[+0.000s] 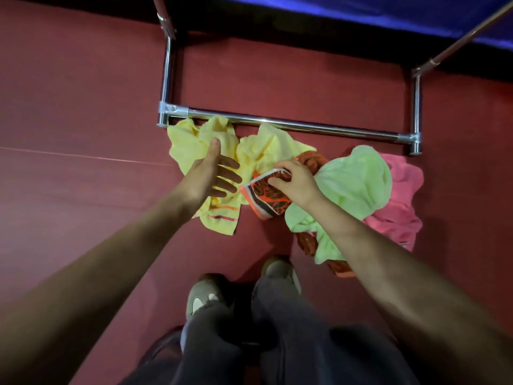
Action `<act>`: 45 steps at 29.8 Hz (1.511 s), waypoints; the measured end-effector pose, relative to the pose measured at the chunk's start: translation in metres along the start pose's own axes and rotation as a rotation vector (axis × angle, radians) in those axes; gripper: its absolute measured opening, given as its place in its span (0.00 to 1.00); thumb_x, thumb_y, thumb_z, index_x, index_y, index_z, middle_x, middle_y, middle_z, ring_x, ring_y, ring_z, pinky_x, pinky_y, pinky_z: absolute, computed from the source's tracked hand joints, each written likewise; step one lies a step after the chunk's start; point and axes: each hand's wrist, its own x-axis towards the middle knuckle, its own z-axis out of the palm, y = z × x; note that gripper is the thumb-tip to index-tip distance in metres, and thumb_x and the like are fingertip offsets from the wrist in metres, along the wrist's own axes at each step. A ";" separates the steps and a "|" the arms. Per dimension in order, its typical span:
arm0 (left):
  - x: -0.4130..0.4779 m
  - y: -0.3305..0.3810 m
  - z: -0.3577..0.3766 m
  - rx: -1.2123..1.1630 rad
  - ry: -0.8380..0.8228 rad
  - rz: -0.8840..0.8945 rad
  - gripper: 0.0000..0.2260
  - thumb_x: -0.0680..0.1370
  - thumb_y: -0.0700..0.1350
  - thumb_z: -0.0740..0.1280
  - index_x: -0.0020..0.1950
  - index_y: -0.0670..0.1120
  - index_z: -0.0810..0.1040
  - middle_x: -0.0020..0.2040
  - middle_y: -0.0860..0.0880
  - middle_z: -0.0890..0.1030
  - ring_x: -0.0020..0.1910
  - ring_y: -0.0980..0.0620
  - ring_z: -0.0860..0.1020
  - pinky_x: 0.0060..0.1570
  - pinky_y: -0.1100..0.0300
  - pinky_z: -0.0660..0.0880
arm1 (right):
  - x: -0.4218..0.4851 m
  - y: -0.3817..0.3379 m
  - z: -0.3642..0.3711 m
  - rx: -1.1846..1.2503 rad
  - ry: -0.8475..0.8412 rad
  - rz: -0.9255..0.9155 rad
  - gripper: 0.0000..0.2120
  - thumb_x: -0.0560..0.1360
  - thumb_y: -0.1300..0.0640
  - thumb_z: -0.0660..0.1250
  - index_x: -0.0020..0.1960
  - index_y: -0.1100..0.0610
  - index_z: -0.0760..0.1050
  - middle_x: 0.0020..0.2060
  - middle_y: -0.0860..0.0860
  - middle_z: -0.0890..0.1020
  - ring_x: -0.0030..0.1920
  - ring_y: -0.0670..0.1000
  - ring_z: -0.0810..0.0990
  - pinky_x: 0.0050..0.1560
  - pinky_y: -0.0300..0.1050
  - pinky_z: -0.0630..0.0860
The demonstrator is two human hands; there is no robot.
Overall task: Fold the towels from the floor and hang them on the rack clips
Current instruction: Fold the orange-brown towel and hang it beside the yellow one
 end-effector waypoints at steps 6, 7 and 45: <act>0.010 -0.022 -0.008 -0.043 0.013 -0.057 0.28 0.78 0.60 0.40 0.43 0.48 0.76 0.41 0.47 0.80 0.39 0.49 0.78 0.44 0.57 0.74 | 0.016 0.015 0.020 -0.367 -0.005 0.009 0.20 0.72 0.52 0.67 0.62 0.55 0.72 0.60 0.55 0.77 0.63 0.56 0.69 0.60 0.49 0.66; 0.010 -0.024 -0.010 -0.043 0.011 -0.062 0.28 0.78 0.60 0.40 0.44 0.48 0.76 0.41 0.47 0.80 0.39 0.49 0.78 0.44 0.57 0.74 | 0.017 0.017 0.021 -0.396 0.038 -0.020 0.17 0.72 0.52 0.67 0.59 0.56 0.74 0.57 0.55 0.79 0.61 0.57 0.70 0.58 0.49 0.66; -0.234 0.194 0.032 0.032 -0.539 0.363 0.31 0.69 0.67 0.43 0.48 0.50 0.79 0.40 0.55 0.84 0.42 0.60 0.80 0.50 0.62 0.72 | -0.266 -0.201 -0.242 0.983 -0.099 -0.546 0.26 0.49 0.41 0.79 0.40 0.57 0.82 0.38 0.47 0.84 0.39 0.44 0.81 0.43 0.33 0.77</act>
